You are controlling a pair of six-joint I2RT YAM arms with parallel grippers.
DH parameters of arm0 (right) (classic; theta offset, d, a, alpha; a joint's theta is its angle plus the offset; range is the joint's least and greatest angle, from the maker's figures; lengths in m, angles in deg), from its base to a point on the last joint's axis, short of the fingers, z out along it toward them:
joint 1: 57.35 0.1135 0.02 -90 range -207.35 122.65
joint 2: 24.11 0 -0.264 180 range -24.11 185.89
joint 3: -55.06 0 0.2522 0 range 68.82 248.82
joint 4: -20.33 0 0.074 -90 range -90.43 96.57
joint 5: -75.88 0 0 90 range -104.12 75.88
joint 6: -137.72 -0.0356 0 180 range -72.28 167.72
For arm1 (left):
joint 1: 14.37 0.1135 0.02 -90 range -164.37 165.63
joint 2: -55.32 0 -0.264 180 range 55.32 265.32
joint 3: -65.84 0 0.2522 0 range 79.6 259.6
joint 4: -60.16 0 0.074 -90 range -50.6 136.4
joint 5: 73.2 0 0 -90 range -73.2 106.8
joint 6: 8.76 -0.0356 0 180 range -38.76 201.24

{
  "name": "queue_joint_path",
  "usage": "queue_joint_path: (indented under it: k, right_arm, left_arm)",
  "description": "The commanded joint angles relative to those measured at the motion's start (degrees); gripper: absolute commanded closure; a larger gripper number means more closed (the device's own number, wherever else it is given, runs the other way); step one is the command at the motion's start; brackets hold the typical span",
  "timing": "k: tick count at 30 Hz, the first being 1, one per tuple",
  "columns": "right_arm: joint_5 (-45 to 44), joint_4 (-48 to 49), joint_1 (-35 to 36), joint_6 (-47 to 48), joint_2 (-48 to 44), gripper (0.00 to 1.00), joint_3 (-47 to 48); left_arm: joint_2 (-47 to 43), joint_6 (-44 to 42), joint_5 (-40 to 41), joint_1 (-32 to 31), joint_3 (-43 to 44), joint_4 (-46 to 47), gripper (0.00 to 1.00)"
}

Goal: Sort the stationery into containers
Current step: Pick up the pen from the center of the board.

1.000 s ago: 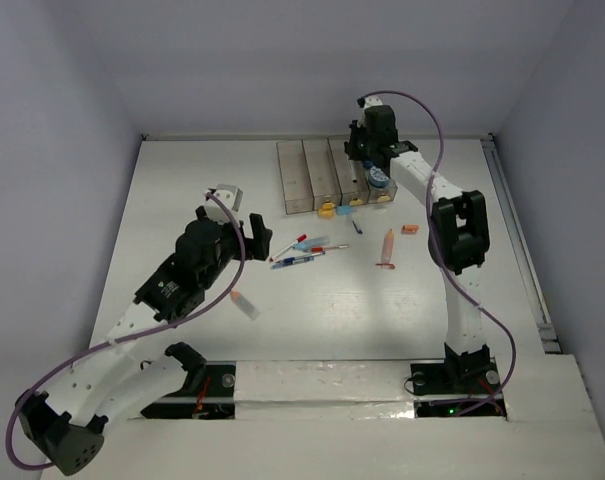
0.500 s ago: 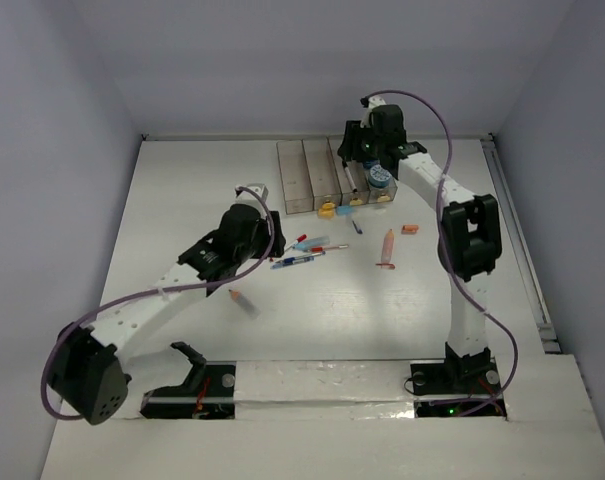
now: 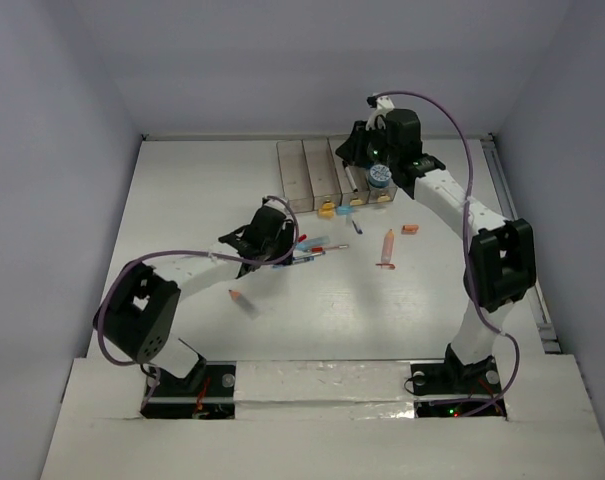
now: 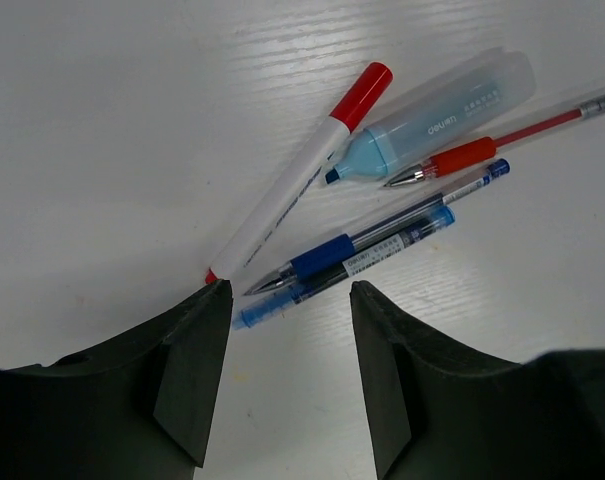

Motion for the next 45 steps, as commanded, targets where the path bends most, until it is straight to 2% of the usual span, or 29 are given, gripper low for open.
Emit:
queue_joint_path:
  k: [1,20,26,27,29,30,31,32,37,38,43,45]
  right_arm:
    - [2.90,3.93,1.17,-1.30,-1.39,0.75,-1.19]
    - [5.01,3.58,4.42,-0.42,1.33,0.75,1.27]
    - [5.62,4.20,4.42,-0.86,0.81,0.74,0.66]
    - [5.80,4.29,4.42,-0.95,0.63,0.74,0.57]
    - [6.24,4.64,4.42,-1.39,0.37,0.72,0.13]
    - [6.94,4.73,4.42,-1.56,0.19,0.71,0.04]
    - [7.29,4.81,4.42,-2.00,0.10,0.70,-0.05]
    - [7.82,4.81,4.42,-2.27,0.01,0.65,-0.13]
    - [8.96,6.13,4.42,-6.12,-0.51,0.42,-1.80]
    - [8.62,6.39,4.42,-6.66,-0.60,0.32,-2.07]
    - [7.38,8.50,6.09,-10.78,-3.15,0.18,-5.57]
    - [7.91,10.78,6.70,-12.72,-4.11,0.13,-7.16]
  left_arm:
    - [3.19,-2.83,0.87,0.41,3.77,2.00,0.52]
    - [14.54,-4.77,7.03,0.41,8.26,0.42,0.55]
    - [14.90,-3.88,9.48,0.41,7.82,0.16,0.69]
    - [15.16,-3.62,9.93,0.41,8.16,-0.02,0.76]
    - [15.77,-3.44,10.54,0.41,8.43,-0.37,0.83]
    - [15.86,-3.27,11.50,0.41,8.69,-0.46,0.93]
    - [15.95,-2.83,12.12,0.41,8.78,-0.55,0.97]
    - [15.87,-2.65,12.56,0.41,8.78,-0.55,1.00]
    - [13.32,-1.95,17.74,0.41,9.05,-0.46,1.00]
    - [11.49,-1.60,18.80,0.41,9.13,-0.28,1.00]
    - [2.10,-1.16,18.64,0.41,8.52,3.74,1.00]
    - [-1.08,-0.46,16.19,0.41,6.95,5.42,1.00]
